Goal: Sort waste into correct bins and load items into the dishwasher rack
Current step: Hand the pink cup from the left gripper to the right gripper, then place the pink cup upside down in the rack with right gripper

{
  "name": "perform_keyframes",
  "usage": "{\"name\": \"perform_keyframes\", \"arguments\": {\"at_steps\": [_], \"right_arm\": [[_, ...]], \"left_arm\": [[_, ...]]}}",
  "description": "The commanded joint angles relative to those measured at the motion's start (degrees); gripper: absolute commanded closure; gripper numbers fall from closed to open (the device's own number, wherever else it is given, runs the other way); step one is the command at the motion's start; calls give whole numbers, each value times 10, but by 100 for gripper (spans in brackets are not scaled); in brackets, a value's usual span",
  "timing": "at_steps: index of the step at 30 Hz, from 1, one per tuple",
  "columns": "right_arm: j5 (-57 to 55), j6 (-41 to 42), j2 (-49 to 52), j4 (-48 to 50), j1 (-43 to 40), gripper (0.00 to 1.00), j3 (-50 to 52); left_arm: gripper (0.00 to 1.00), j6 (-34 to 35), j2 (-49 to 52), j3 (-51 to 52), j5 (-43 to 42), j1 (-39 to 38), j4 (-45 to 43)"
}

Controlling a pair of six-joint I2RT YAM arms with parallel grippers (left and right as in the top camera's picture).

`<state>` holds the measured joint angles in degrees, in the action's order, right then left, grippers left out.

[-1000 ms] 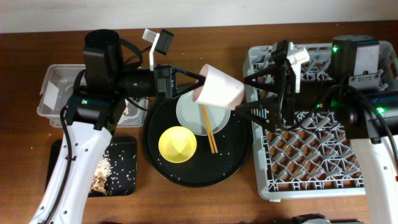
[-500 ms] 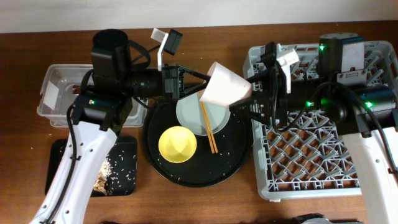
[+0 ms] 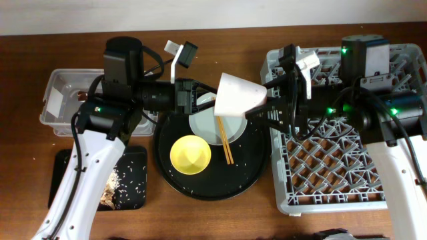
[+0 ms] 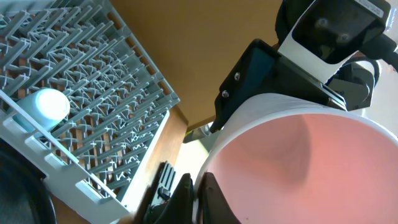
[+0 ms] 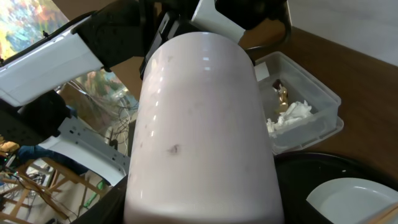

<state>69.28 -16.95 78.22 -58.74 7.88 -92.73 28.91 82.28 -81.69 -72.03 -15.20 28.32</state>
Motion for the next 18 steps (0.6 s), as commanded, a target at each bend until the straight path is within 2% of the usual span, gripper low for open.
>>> {"name": "perform_keyframes", "arguments": {"at_steps": [1,3,5,6,9,14,17,18], "right_arm": [[-61,-8,7,18,-13,57,-4],[-72,-6,7,17,-13,58,-4],[-91,-5,7,9,-13,59,-4],[-106,-6,7,3,-13,59,-4],[-216,-5,7,-34,-13,59,-4],[-573,98,8,-56,-13,59,-4],[-730,130,28,-56,-13,60,-4],[-751,137,37,-55,-13,60,-4]], "left_arm": [[82,-18,-2,3,-12,-9,14],[64,-18,-2,3,19,-9,14],[40,-18,-2,3,109,-6,13],[37,-18,-2,3,141,-2,13],[37,-18,-2,3,243,11,14],[36,-19,-2,3,365,11,86],[37,-49,-2,3,394,11,120],[37,-52,-2,3,398,11,131]]}}
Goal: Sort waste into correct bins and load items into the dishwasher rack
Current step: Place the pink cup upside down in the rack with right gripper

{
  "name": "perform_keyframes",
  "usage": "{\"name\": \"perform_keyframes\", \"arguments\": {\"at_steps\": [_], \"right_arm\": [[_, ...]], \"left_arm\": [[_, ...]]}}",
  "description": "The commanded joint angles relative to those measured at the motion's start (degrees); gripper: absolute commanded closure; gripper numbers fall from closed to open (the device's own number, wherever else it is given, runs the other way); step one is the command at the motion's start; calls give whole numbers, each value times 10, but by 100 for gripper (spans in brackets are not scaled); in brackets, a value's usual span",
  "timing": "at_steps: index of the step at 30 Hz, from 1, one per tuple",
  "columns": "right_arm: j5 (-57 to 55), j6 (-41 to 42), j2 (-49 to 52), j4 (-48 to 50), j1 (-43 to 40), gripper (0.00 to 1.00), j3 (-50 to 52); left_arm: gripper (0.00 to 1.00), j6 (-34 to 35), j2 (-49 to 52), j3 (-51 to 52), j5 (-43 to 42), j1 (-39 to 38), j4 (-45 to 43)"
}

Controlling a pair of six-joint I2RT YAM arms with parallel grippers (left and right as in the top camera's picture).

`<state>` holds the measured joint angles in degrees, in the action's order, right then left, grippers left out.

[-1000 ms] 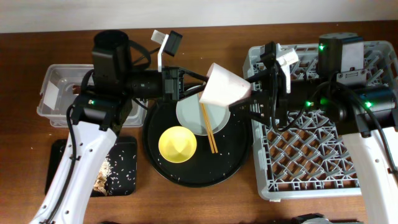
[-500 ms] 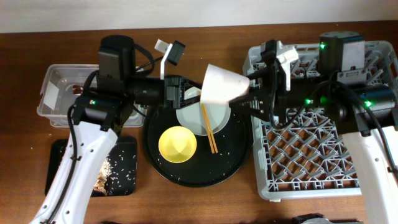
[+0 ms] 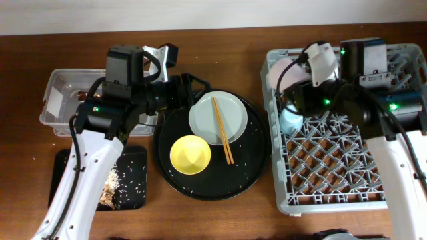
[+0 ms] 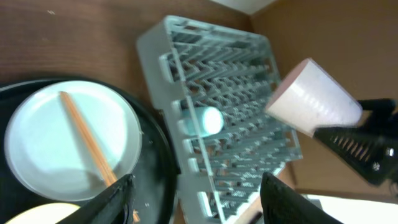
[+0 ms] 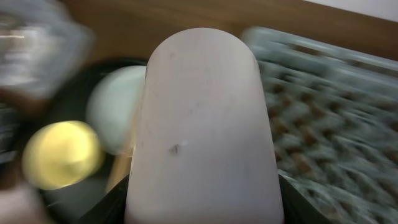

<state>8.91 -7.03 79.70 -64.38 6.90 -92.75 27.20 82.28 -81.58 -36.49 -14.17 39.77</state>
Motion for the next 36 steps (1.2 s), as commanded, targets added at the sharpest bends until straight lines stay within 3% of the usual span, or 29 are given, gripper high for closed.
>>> {"name": "perform_keyframes", "arguments": {"at_steps": [1,2,7,10,17,29,32,33,36], "right_arm": [[-167,44,37,3,-3,60,-4],[-176,46,52,9,-3,61,-4],[-238,61,139,40,-10,62,-4],[-232,91,172,57,-47,62,-4],[-99,90,198,82,-149,63,-4],[-95,83,280,116,-148,63,-4],[-95,77,293,119,-148,49,-4],[-95,77,294,119,-148,38,-4],[-95,77,294,112,-148,16,-4]], "left_arm": [[36,-35,-2,2,50,1,25],[33,-35,-2,2,64,1,35],[1,-35,-2,2,70,1,65],[1,-35,-2,2,70,1,80],[1,-35,-2,2,70,1,85],[1,-35,-2,2,70,1,85],[1,-35,-2,2,70,1,85],[1,-35,-2,2,70,1,85],[1,-35,-2,2,70,1,85]]}}
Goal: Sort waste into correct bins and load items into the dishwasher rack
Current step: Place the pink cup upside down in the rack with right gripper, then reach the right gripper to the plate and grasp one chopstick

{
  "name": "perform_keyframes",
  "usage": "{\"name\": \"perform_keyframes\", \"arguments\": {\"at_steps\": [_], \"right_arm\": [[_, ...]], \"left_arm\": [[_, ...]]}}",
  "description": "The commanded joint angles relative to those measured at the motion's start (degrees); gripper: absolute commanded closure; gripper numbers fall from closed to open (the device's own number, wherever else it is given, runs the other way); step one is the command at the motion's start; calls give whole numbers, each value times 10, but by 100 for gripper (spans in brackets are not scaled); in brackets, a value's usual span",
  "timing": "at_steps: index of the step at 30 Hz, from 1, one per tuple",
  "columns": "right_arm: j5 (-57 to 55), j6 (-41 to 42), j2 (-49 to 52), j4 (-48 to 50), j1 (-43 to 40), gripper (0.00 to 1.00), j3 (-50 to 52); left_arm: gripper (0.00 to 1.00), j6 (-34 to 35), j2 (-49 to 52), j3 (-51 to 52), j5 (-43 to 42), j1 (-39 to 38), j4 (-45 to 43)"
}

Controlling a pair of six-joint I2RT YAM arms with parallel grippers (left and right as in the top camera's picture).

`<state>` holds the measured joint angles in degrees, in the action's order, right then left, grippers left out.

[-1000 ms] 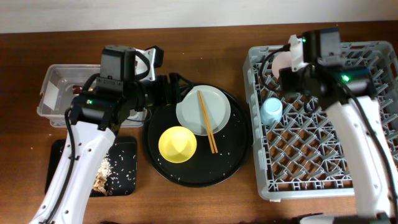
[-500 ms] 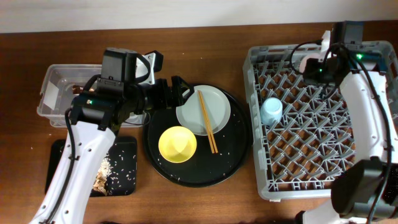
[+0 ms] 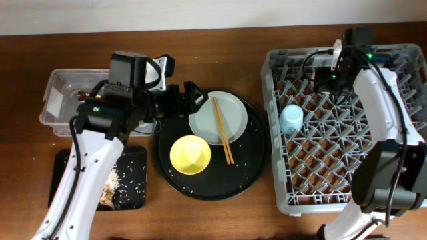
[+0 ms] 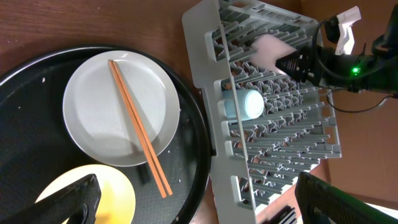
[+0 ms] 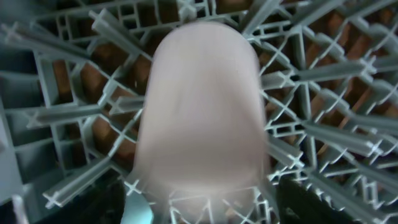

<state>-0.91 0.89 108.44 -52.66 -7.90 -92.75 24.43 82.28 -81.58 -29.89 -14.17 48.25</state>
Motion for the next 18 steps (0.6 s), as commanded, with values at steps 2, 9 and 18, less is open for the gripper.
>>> {"name": "perform_keyframes", "arguments": {"at_steps": [2,9,18], "right_arm": [[3,-2,5,-11,0,14,-7],[116,-17,-94,-123,24,16,-76],[144,-17,-135,-345,150,19,-75]], "left_arm": [[1,-8,-2,2,4,1,1],[1,-7,-2,2,4,1,1],[1,-7,-2,2,4,1,1]]}}
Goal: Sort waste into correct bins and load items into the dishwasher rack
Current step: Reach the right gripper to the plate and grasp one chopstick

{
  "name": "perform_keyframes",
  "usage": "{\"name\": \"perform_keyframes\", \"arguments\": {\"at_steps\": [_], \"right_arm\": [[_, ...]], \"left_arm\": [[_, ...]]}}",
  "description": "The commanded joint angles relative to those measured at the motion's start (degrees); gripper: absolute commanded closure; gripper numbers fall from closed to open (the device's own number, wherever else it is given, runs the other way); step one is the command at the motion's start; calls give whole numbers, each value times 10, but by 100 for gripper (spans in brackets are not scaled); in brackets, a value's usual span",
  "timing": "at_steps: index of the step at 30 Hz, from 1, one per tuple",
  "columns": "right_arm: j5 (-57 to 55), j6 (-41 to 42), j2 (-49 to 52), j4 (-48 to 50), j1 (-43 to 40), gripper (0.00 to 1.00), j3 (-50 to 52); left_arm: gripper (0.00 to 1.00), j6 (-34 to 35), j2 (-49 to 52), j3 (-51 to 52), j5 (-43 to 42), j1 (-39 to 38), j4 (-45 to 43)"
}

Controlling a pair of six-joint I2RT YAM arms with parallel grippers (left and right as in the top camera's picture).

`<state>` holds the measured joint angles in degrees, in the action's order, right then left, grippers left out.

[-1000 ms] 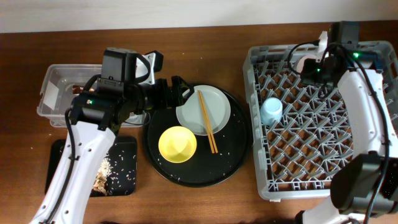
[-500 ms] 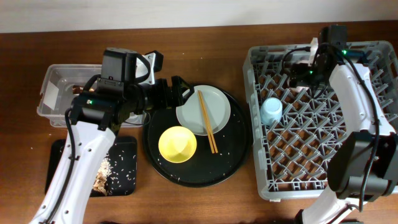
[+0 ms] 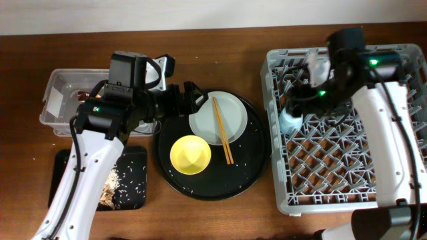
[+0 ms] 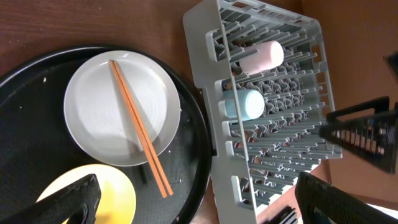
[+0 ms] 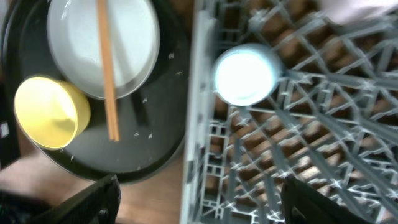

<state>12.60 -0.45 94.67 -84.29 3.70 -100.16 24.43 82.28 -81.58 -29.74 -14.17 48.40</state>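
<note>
A pink cup (image 4: pixel 261 57) lies on its side in the far rows of the grey dishwasher rack (image 3: pixel 277 173), with a light blue cup (image 5: pixel 245 76) just in front of it. On the black round tray (image 3: pixel 250 170) sit a white plate (image 3: pixel 203 123) carrying two orange chopsticks (image 3: pixel 222 131) and a yellow bowl (image 3: pixel 191 153). My right gripper (image 5: pixel 199 205) hangs open above the rack's left edge near the blue cup (image 3: pixel 290 120), holding nothing. My left gripper (image 4: pixel 199 205) is open and empty above the tray's left side (image 3: pixel 185 95).
A clear plastic bin (image 3: pixel 55 113) with a scrap of tissue stands at the far left. In front of it a black square tray (image 3: pixel 133 193) holds rice and food scraps. The brown table (image 3: pixel 220 220) shows in front of the tray and rack.
My right gripper has let go of the pink cup, which now lies in the rack's far rows. It stands open, further left and nearer, by the blue cup. The left arm has not moved.
Both grippers held the pink cup above the round tray. Then the left one was open and drawn back while the right carried the cup to the rack. After that the cup was down among the far tines, and now it lies there free.
</note>
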Motion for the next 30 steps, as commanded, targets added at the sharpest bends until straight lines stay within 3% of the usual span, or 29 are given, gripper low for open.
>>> {"name": "perform_keyframes", "arguments": {"at_steps": [1,7,10,16,18,19,24,26,30], "right_arm": [[9,-4,2,-36,51,19,-1],[52,0,3,2,137,20,-1],[47,45,3,53,190,26,5],[18,54,5,98,198,30,57],[17,54,6,169,200,50,106],[17,54,7,196,200,54,128],[18,54,23,384,200,59,253],[18,54,25,465,200,70,302],[18,54,26,580,200,73,371]], "left_arm": [[1,-7,-2,2,3,1,-1],[1,-7,-2,2,3,1,-1],[1,-7,-2,2,2,1,-1],[1,-7,-2,2,3,1,-1],[1,-7,-2,2,2,1,-1],[1,-7,-2,2,3,1,-1],[1,-7,-2,2,3,1,-1],[1,-7,-2,2,2,1,-1],[1,-7,-2,2,3,1,-1]]}}
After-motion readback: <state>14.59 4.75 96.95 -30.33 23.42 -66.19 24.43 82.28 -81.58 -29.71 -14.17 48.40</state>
